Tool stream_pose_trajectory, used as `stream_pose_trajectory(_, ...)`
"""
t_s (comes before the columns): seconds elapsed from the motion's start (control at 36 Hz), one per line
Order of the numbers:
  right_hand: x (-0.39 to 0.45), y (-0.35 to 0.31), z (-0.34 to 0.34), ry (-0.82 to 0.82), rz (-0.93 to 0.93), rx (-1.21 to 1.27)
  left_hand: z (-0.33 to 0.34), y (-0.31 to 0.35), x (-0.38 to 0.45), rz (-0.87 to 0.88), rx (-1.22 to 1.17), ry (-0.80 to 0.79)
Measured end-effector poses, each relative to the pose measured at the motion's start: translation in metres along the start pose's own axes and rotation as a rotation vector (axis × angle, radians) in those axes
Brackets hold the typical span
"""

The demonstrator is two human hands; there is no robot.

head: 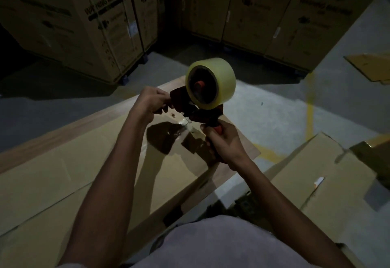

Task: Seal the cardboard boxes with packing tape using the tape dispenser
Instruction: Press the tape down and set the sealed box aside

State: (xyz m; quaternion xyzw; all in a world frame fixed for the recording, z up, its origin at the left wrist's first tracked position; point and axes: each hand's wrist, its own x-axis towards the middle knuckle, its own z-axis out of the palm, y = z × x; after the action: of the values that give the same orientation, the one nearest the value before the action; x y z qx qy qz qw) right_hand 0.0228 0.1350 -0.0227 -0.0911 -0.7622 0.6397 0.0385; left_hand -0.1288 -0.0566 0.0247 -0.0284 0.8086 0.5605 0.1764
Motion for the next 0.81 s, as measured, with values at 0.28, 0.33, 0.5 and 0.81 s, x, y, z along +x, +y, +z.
stream_pose_trajectory(0.28,0.022,-0.009,-0.012,-0.001,0.132,0.01,0.016,0.014,0.037,0.019,0.218,0.093)
stream_pose_trajectory(0.33,0.026,-0.01,-0.015,-0.005,0.174,0.052,0.017,0.016,0.041,0.036,0.224,0.14)
stream_pose_trajectory(0.5,0.027,-0.004,-0.018,-0.018,0.228,0.053,0.013,0.02,0.045,0.12,0.288,0.21)
stream_pose_trajectory(0.81,0.036,-0.013,-0.008,-0.048,0.301,0.138,0.009,0.019,0.061,0.222,0.474,0.264)
